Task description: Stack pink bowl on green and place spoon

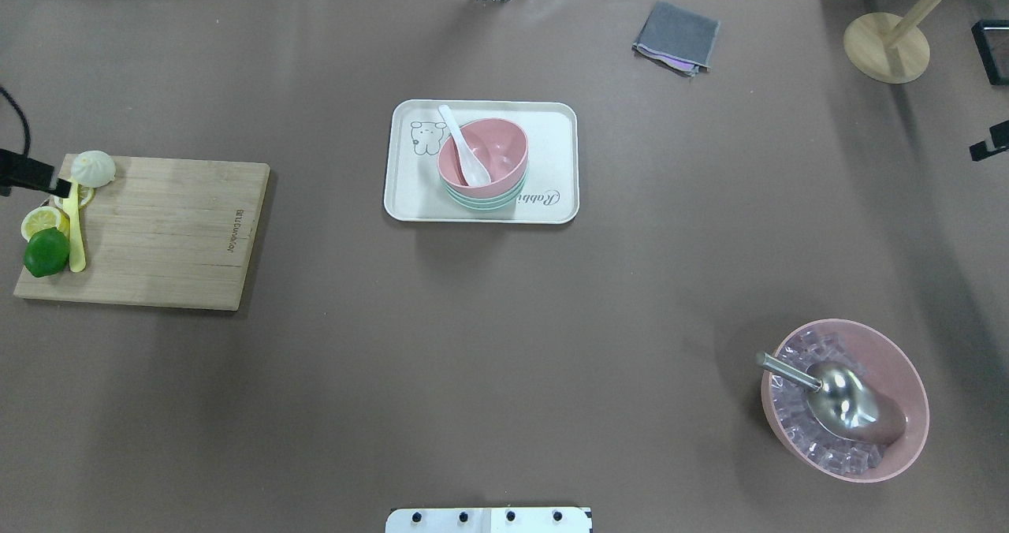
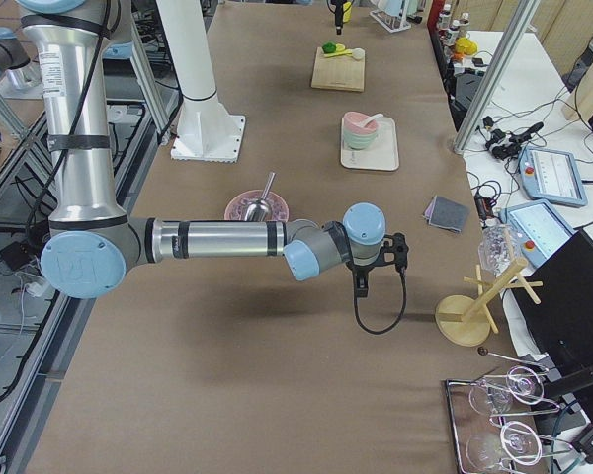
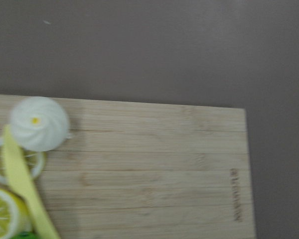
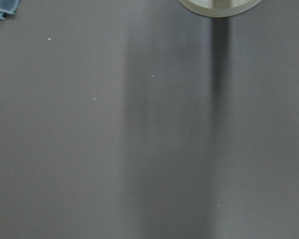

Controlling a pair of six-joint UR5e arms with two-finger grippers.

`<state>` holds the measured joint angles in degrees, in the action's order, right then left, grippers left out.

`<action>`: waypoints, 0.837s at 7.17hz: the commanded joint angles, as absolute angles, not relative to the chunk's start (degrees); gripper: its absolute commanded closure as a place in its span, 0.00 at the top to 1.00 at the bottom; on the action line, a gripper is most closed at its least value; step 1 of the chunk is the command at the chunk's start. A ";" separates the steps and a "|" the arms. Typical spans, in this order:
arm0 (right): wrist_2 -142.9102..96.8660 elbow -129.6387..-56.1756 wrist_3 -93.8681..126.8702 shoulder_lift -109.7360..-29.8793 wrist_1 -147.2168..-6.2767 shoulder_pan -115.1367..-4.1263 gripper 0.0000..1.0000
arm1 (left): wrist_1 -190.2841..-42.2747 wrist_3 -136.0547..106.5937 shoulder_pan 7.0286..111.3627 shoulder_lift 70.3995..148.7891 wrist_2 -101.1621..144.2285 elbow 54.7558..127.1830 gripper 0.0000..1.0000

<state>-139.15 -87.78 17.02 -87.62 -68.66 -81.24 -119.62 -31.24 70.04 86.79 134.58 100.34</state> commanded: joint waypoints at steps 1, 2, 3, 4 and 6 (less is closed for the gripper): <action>-132.21 -87.01 -0.65 -87.20 -78.62 -84.29 1.00 | -114.39 -11.77 79.33 81.66 135.52 100.11 0.98; -133.41 -87.10 -0.79 -88.14 -78.66 -84.72 1.00 | -108.69 -7.25 81.28 82.17 135.53 100.37 0.98; -135.85 -87.36 -0.62 -89.89 -78.31 -84.73 1.00 | -105.07 -7.21 81.39 83.13 135.53 100.46 0.98; -138.92 -87.45 -0.01 -90.61 -78.31 -84.73 1.00 | -104.77 -7.21 81.30 83.41 135.53 100.11 0.98; -139.13 -87.36 0.09 -90.62 -78.31 -84.73 1.00 | -93.86 -7.29 81.30 88.47 135.44 100.63 0.98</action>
<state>-138.65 -87.41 0.01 -90.46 -78.30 -84.71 -101.40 -7.32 81.26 84.94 135.47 100.30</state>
